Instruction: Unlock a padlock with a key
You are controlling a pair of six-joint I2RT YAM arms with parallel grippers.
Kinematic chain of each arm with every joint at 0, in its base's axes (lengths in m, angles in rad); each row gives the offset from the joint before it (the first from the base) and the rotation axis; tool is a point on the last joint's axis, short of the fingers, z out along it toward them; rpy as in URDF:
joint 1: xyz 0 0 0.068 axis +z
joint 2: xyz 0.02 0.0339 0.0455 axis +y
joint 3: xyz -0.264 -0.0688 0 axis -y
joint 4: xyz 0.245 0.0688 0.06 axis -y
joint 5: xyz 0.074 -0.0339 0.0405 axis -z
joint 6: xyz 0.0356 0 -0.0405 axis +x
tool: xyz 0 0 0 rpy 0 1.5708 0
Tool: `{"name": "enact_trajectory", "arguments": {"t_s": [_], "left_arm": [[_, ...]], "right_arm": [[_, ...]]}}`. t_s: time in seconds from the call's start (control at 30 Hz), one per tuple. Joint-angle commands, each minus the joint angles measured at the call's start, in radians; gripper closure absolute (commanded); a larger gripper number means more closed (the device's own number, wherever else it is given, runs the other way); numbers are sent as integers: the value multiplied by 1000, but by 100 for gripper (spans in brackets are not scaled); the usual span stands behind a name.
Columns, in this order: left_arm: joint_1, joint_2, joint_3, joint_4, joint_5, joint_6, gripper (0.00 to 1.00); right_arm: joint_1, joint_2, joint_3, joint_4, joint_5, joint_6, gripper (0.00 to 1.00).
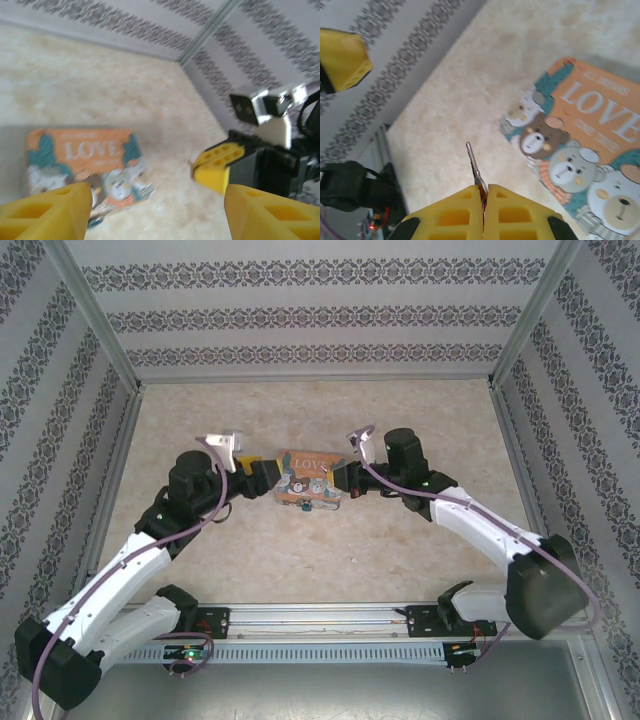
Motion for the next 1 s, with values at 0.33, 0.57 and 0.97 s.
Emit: {"name": "enact_trajectory", "arguments": {"t_s": [0.33,0.57,0.97], "left_arm": [[-35,117,-290,271,38,-73,33],[-64,262,-306,424,49,-64,32],[-67,384,-313,533,52,-38,33]], "right_arm": [[-28,295,106,43,-55,-18,100],[-37,373,131,55,-52,-21,100],[-23,482,137,50,-70,-35,100]]}}
